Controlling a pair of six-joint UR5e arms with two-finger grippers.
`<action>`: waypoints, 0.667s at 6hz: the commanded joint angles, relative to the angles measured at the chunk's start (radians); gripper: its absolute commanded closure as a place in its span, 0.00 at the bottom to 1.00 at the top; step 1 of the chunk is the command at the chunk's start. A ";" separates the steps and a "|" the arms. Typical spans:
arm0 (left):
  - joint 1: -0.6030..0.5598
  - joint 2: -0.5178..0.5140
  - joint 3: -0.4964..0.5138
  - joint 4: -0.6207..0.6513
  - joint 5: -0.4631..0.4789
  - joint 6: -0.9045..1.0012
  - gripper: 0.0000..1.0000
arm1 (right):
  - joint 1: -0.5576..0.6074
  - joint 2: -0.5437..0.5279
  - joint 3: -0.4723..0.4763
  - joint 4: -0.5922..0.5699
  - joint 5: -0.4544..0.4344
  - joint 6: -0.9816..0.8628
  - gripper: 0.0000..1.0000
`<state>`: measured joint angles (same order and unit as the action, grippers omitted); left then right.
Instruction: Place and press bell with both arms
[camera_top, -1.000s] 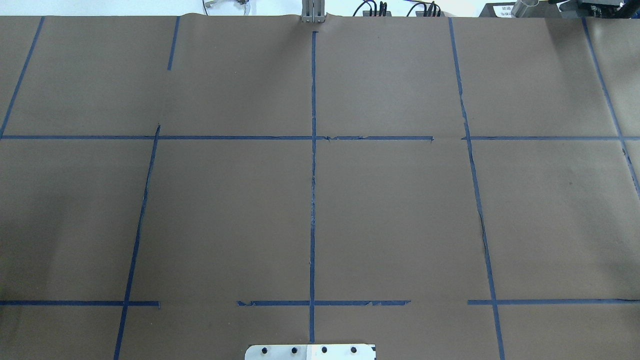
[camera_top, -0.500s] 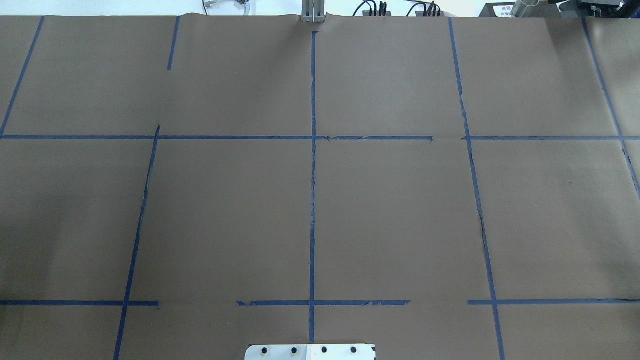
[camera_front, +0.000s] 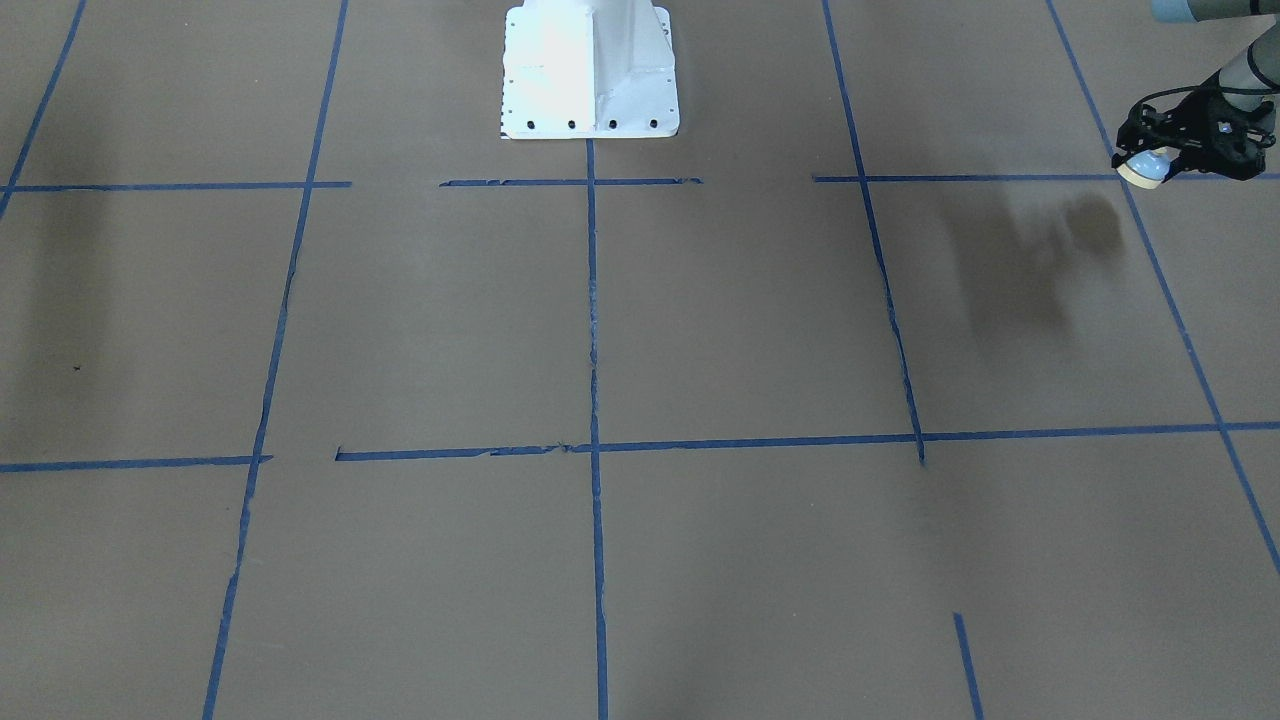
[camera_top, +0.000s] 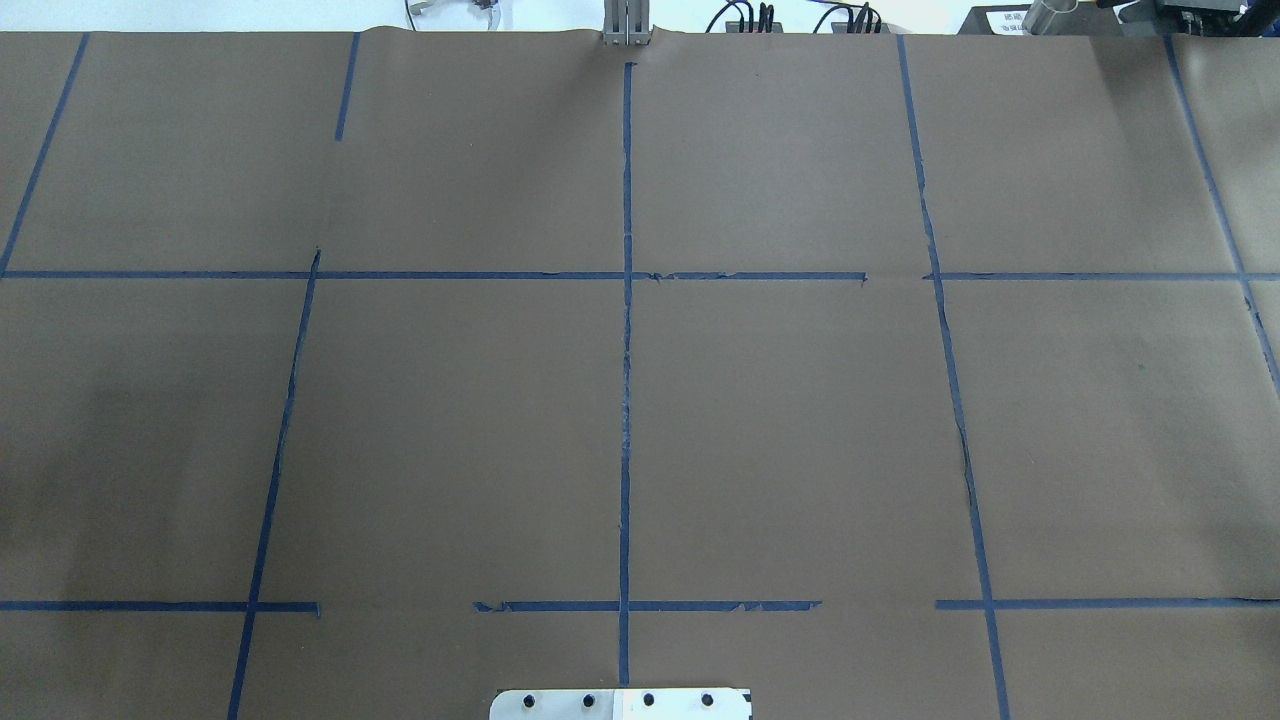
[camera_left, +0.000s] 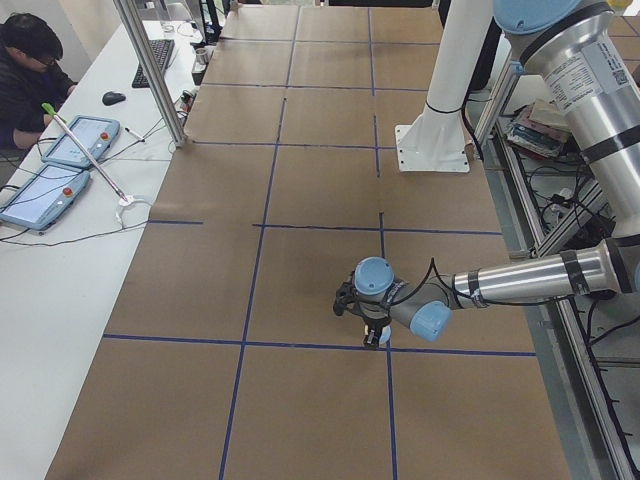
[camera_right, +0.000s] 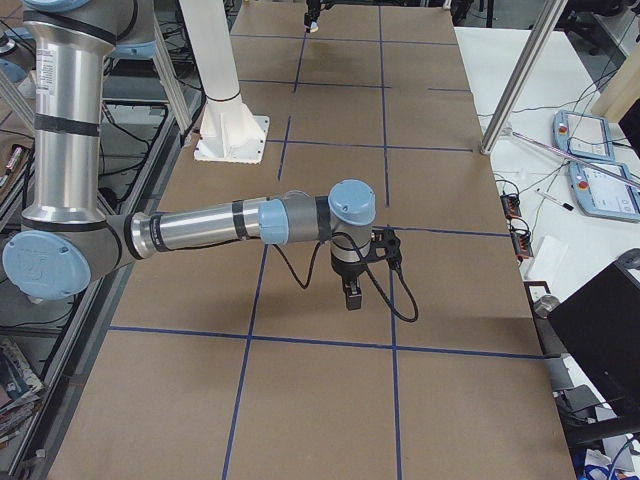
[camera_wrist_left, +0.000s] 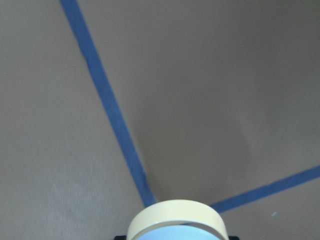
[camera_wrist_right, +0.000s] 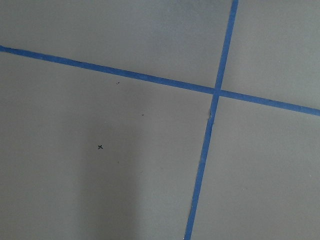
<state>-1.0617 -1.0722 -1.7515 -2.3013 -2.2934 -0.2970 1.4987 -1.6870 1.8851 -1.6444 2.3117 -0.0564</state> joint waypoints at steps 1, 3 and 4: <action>-0.116 -0.064 -0.060 0.047 0.026 -0.004 0.95 | 0.000 0.000 0.000 0.000 0.000 0.000 0.00; -0.138 -0.351 -0.080 0.376 0.023 -0.005 0.97 | 0.000 0.000 -0.001 0.000 0.000 0.000 0.00; -0.136 -0.532 -0.079 0.587 0.023 -0.010 0.97 | 0.000 0.000 -0.001 0.000 0.000 0.000 0.00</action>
<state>-1.1967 -1.4326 -1.8286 -1.9111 -2.2695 -0.3032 1.4987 -1.6874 1.8839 -1.6444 2.3117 -0.0568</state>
